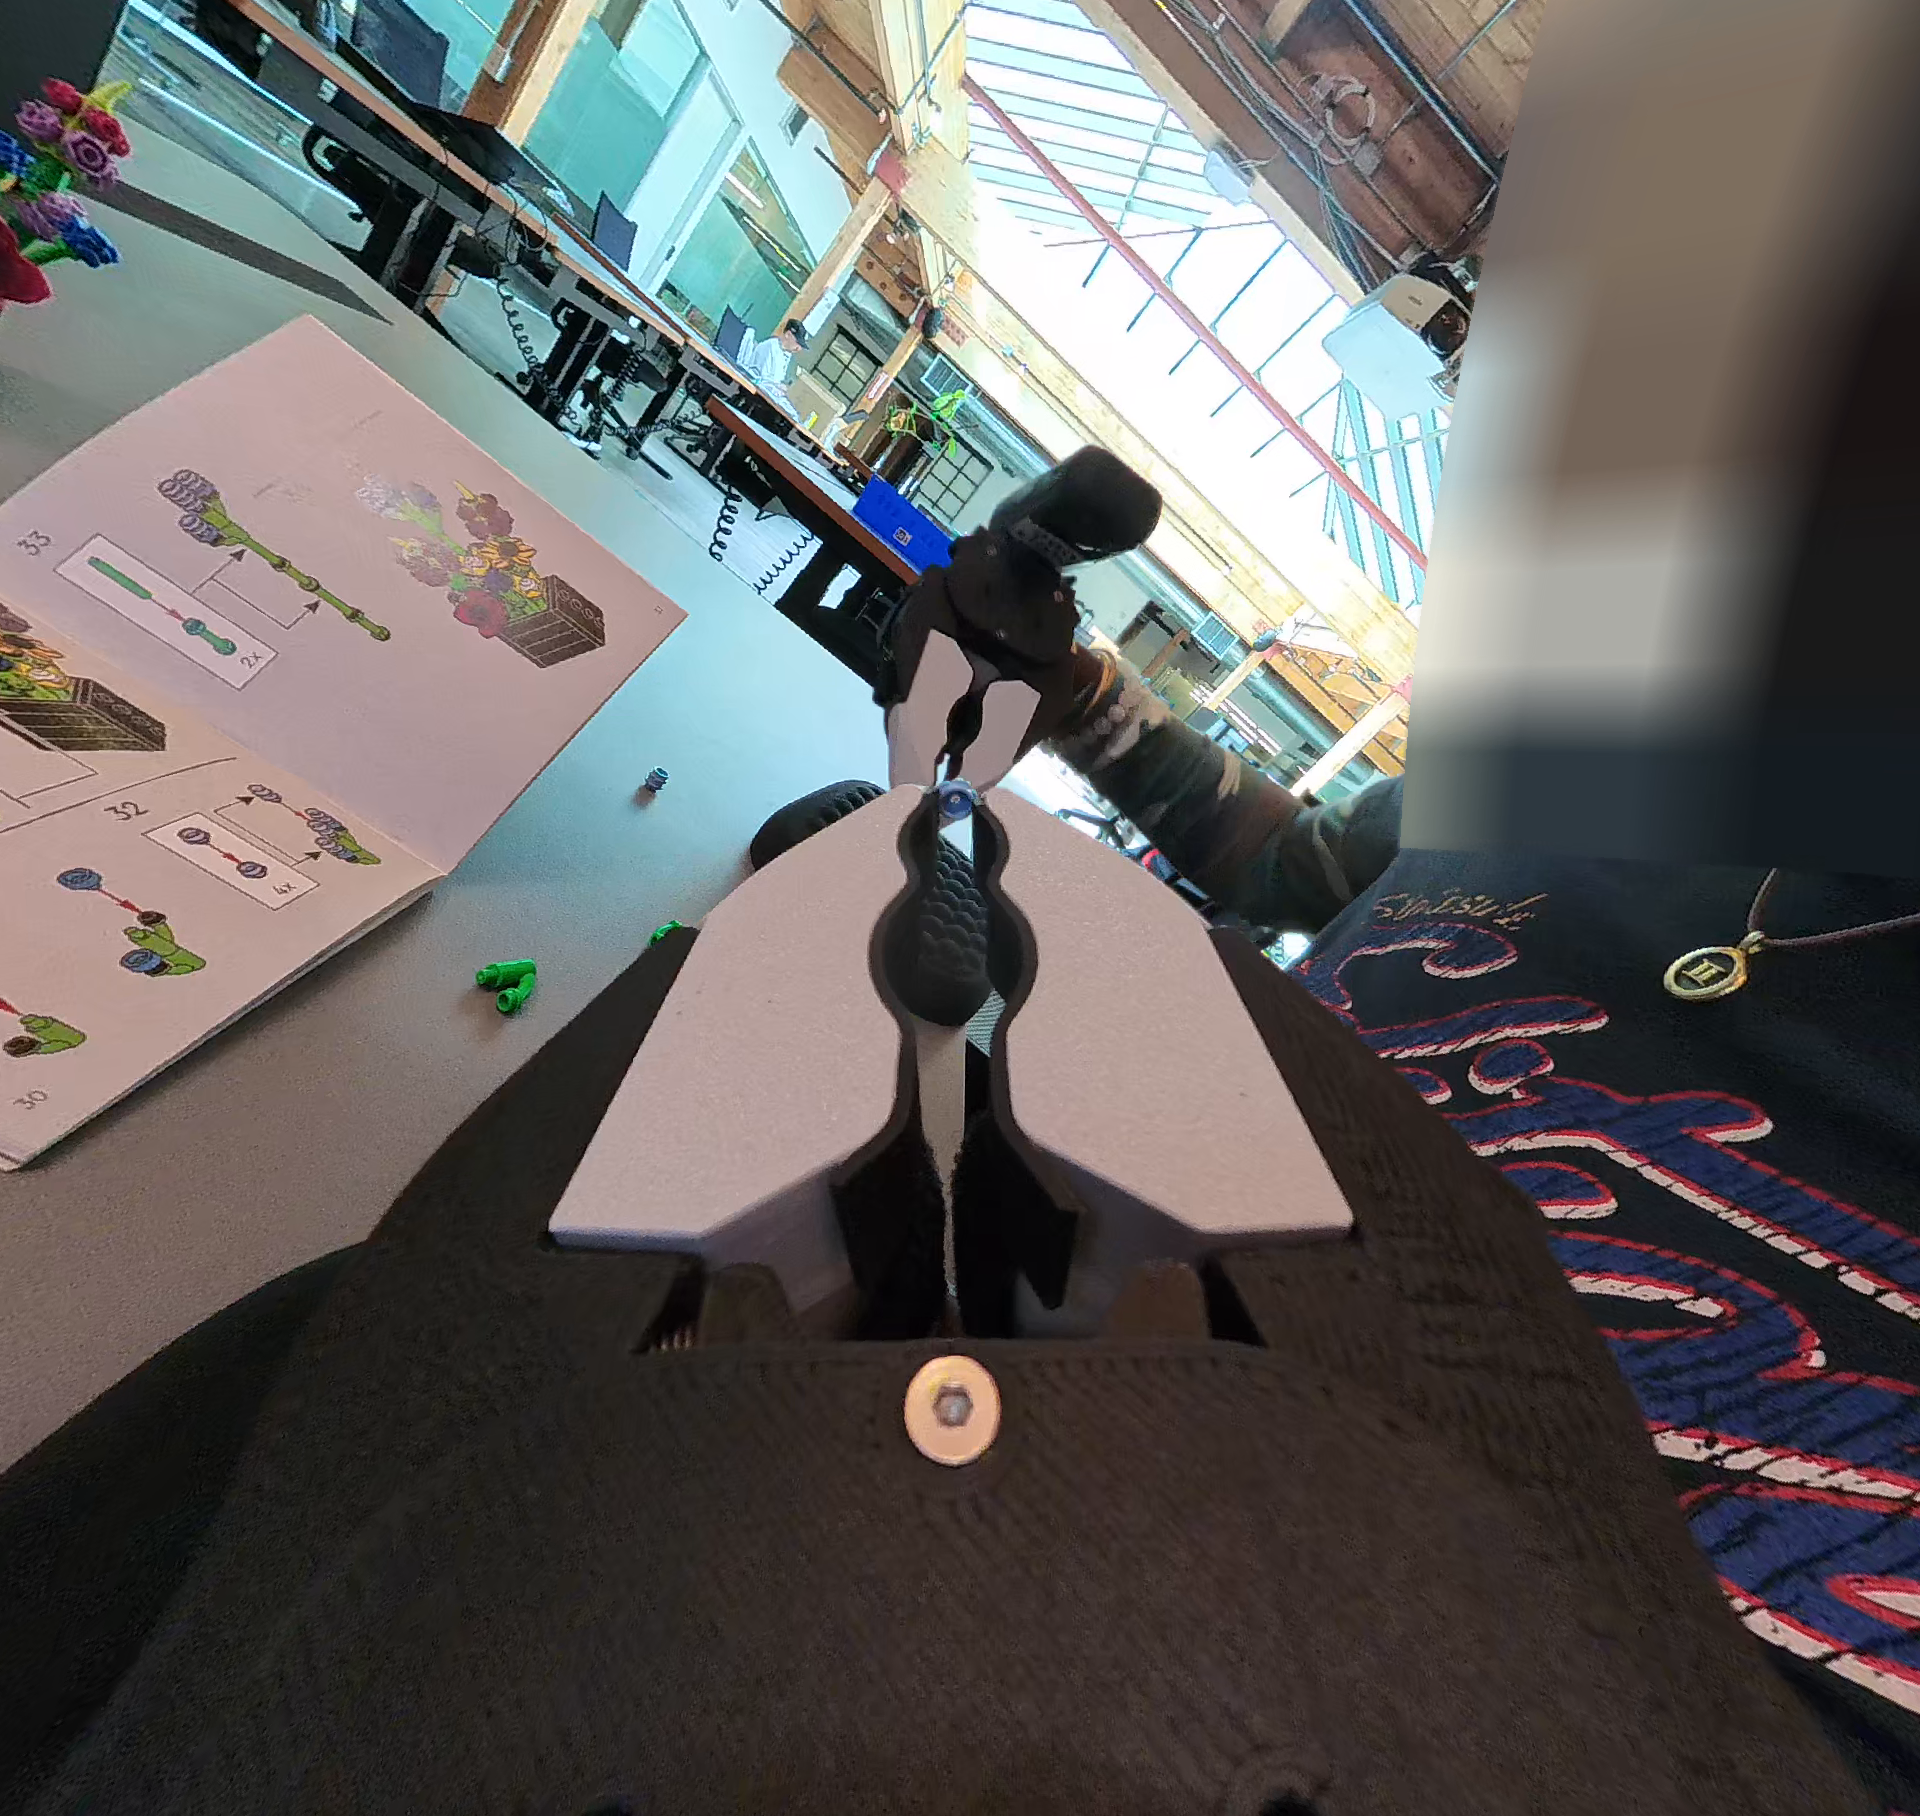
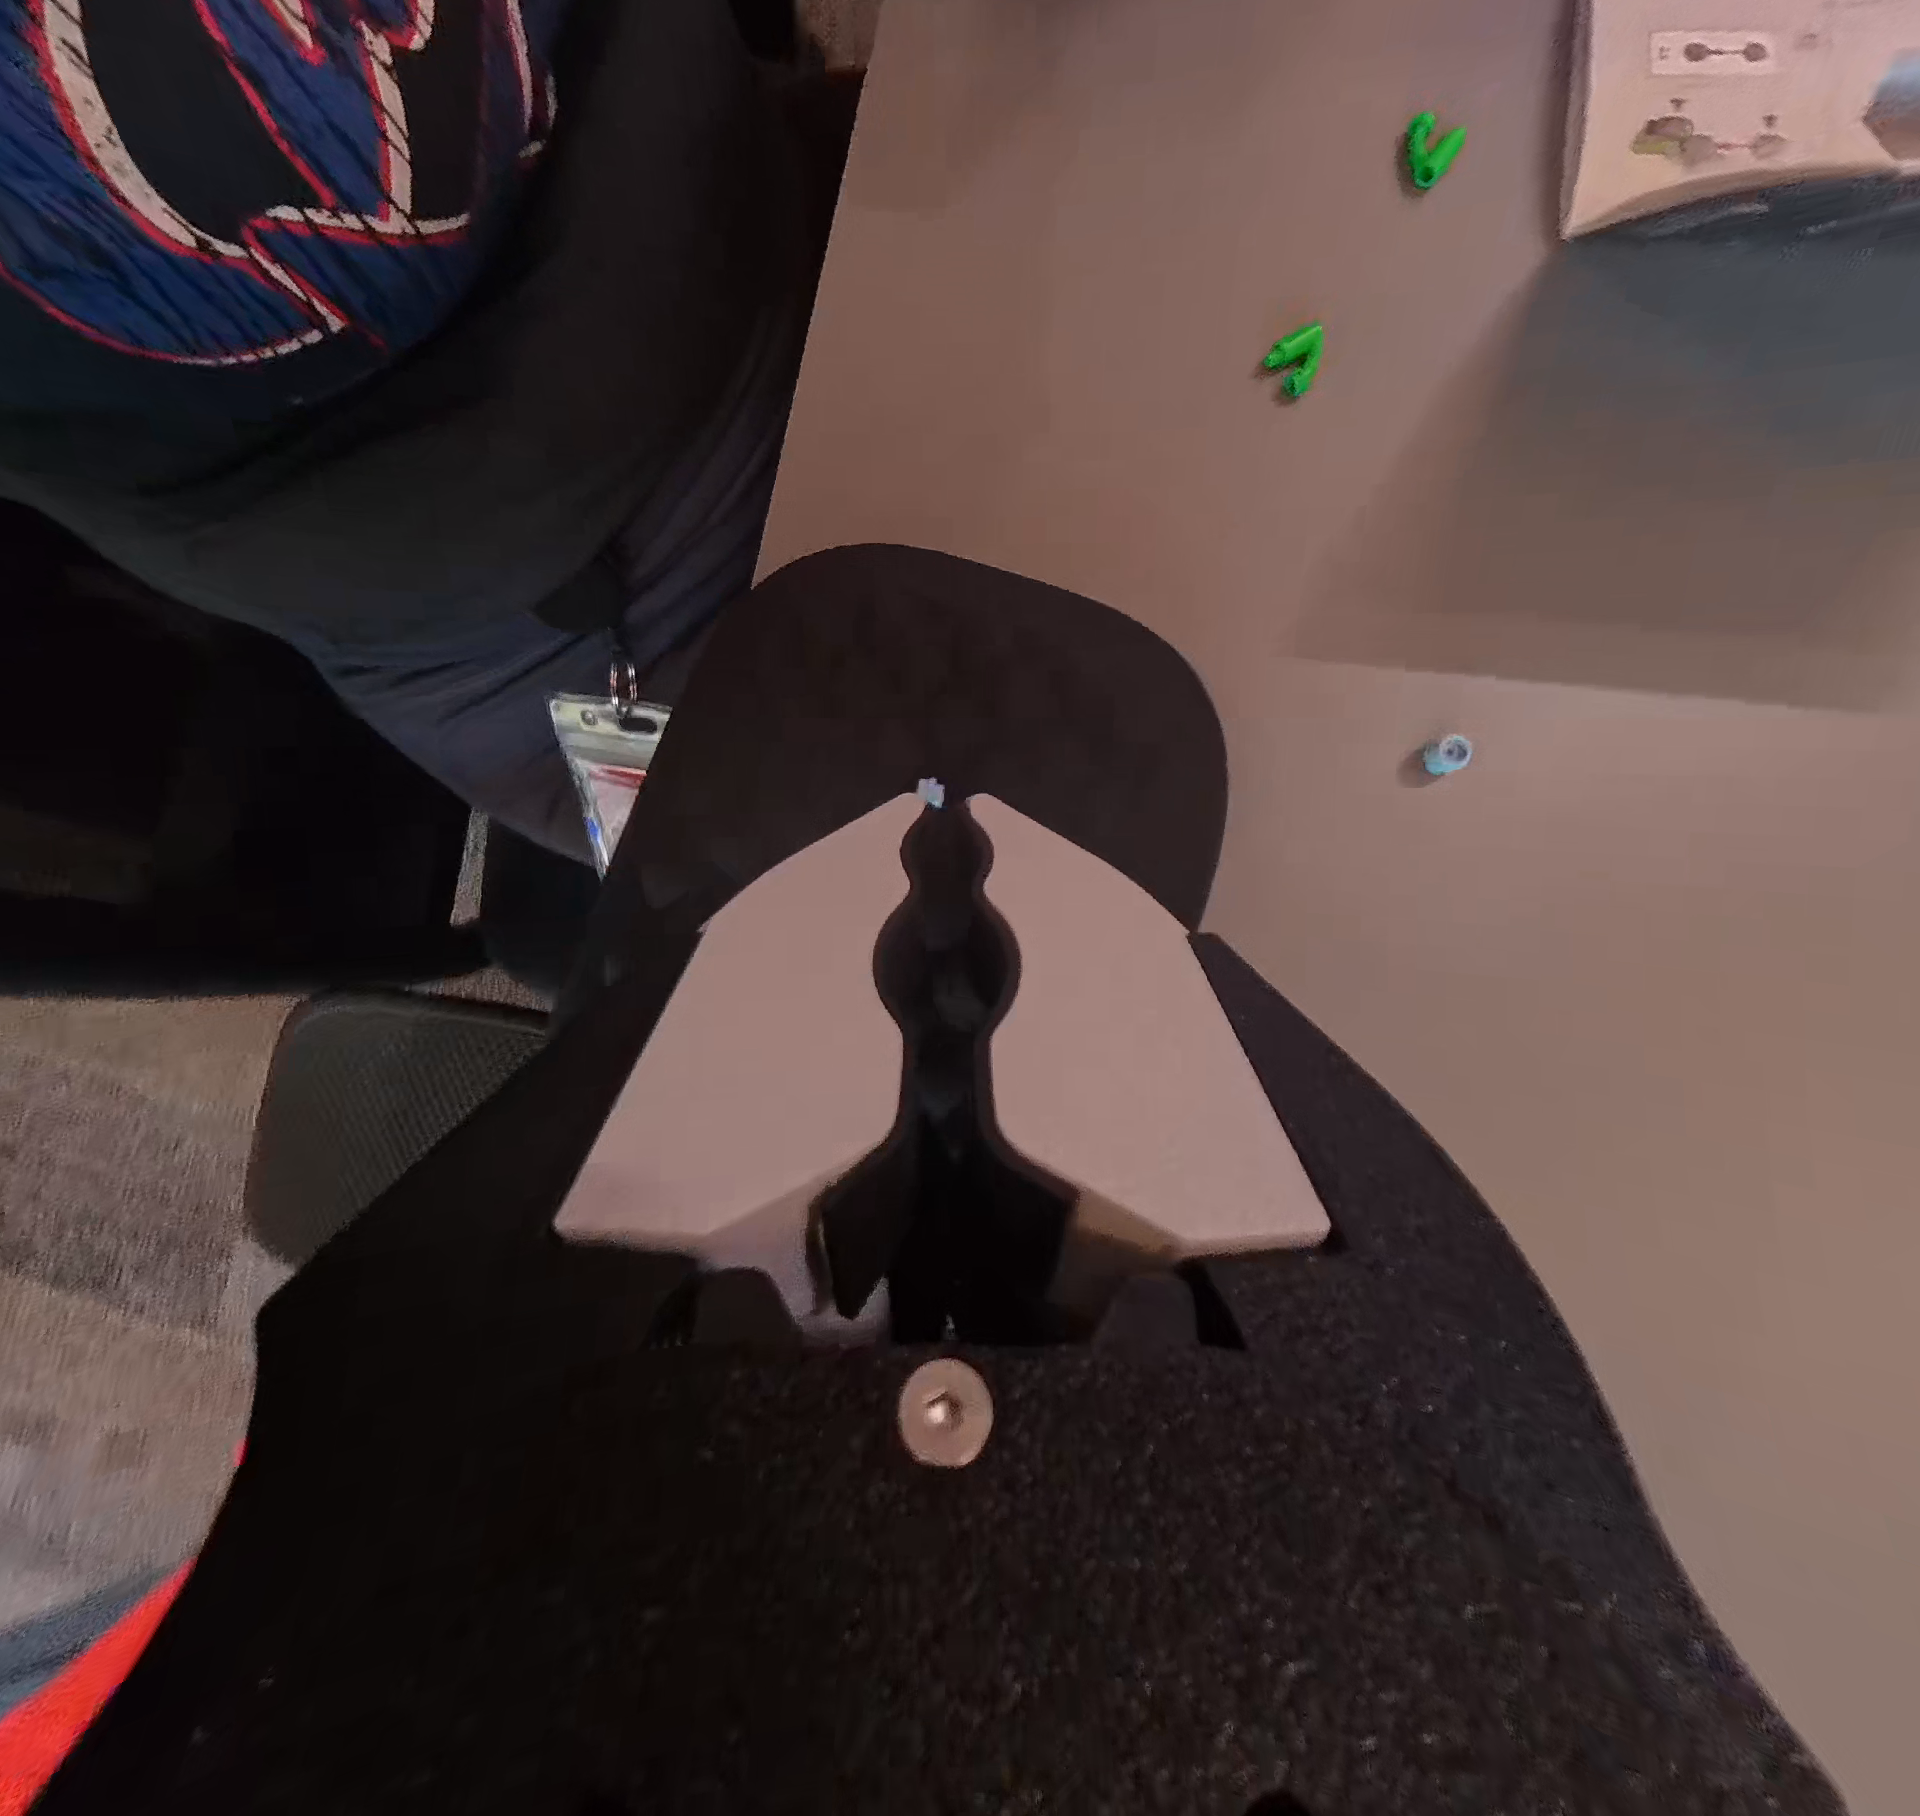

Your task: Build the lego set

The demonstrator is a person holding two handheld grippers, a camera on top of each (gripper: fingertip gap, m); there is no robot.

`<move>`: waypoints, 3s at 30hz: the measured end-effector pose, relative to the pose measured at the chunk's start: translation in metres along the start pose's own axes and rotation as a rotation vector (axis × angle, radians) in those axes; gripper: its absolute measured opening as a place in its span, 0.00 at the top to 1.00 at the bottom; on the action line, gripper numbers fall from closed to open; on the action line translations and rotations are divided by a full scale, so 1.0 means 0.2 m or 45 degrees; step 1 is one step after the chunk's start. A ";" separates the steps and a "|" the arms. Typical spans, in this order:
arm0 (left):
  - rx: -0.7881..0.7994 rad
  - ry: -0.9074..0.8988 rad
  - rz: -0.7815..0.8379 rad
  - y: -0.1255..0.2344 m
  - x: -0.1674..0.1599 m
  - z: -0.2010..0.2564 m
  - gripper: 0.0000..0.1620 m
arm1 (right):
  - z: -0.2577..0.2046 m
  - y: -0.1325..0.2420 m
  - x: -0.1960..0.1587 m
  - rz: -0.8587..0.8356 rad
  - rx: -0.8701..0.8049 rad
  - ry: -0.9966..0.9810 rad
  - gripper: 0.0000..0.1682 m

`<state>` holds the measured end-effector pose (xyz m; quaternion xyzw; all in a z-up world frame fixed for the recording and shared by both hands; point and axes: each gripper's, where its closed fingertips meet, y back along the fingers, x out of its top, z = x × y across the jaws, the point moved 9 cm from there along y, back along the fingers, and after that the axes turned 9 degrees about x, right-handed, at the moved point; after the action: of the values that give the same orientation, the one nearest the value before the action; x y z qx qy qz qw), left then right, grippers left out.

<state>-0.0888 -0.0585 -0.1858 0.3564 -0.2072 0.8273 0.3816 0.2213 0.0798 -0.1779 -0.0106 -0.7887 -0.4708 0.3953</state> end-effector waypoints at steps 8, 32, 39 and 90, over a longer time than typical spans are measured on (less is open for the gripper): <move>-0.010 0.005 -0.003 0.00 0.00 0.00 0.96 | 0.09 -0.07 0.02 -0.125 0.182 0.047 0.99; -0.016 0.007 0.011 0.01 0.00 0.00 0.96 | -0.13 -0.13 0.04 -0.015 -0.484 -0.168 0.94; -0.006 -0.007 -0.020 -0.01 0.00 0.00 0.96 | -0.27 -0.18 -0.01 0.254 -0.753 -0.369 0.95; -0.178 -0.079 -0.073 -0.05 -0.02 0.06 0.96 | 0.10 -0.31 0.50 1.494 0.137 -0.131 0.97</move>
<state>-0.0740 -0.0615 -0.1789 0.3602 -0.2659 0.7881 0.4224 0.1167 0.0244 -0.1649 -0.4478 -0.6919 -0.1319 0.5507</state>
